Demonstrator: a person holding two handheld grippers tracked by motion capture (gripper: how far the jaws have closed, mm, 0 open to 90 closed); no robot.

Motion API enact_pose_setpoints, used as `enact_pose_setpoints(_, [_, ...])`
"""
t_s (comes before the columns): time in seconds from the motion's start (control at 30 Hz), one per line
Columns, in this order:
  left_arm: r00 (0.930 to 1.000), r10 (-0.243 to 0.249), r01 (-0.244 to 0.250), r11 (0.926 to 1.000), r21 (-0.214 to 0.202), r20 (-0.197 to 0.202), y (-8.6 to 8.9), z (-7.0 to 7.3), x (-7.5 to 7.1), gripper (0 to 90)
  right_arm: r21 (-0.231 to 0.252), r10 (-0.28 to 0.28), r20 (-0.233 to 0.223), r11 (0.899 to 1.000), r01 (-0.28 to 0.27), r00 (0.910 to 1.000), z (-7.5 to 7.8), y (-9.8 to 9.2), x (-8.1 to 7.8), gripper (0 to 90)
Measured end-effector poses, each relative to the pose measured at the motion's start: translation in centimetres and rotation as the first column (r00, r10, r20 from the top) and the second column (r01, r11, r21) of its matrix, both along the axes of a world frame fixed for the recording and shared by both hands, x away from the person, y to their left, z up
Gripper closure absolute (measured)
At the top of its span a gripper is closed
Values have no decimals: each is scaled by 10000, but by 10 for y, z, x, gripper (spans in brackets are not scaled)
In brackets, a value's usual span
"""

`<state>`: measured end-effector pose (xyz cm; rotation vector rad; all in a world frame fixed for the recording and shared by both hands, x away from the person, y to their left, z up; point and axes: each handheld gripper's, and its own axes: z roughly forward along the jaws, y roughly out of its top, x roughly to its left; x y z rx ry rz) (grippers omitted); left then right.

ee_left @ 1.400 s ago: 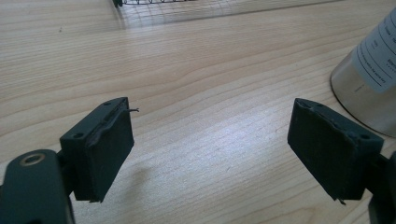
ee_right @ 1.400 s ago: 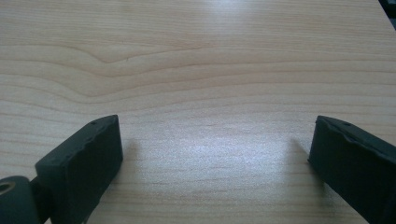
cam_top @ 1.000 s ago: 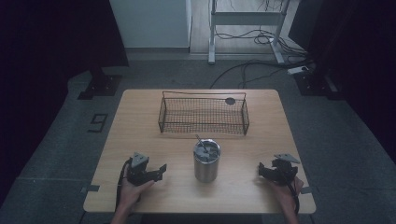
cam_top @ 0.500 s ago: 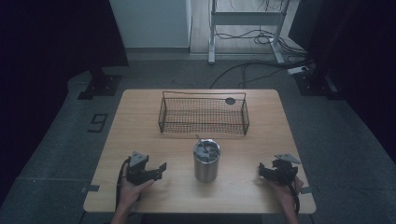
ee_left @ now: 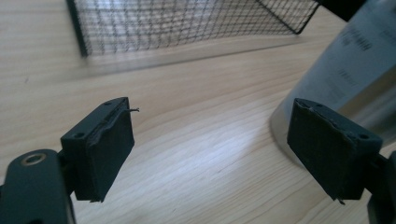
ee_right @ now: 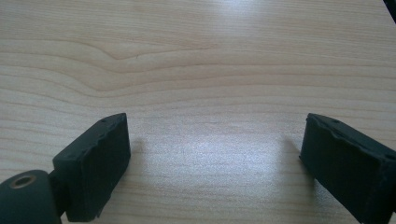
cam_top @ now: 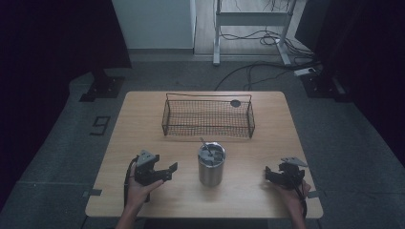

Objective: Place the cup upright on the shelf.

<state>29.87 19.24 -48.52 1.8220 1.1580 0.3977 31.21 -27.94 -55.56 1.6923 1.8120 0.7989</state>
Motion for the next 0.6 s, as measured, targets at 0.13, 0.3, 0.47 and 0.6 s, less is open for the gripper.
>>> enact_pose_setpoints(0.13, [9997,-157,158,9998,-76,166,-8,7,0,146,-3,-22,19,10000,22,10000,0,0,0,86])
enact_pose_setpoints(0.3, [9991,-388,389,9992,-47,195,-16,11,-1,144,-5,-26,32,10000,26,10000,0,-1,-1,90])
enact_pose_setpoints(0.47, [9983,-544,545,9985,-26,193,-20,14,0,143,-3,-55,47,10000,55,10000,0,-1,-1,96])
enact_pose_setpoints(0.6, [9972,-684,686,9976,-63,300,-25,18,-2,141,-5,-80,62,10000,80,9999,0,-1,-1,99])
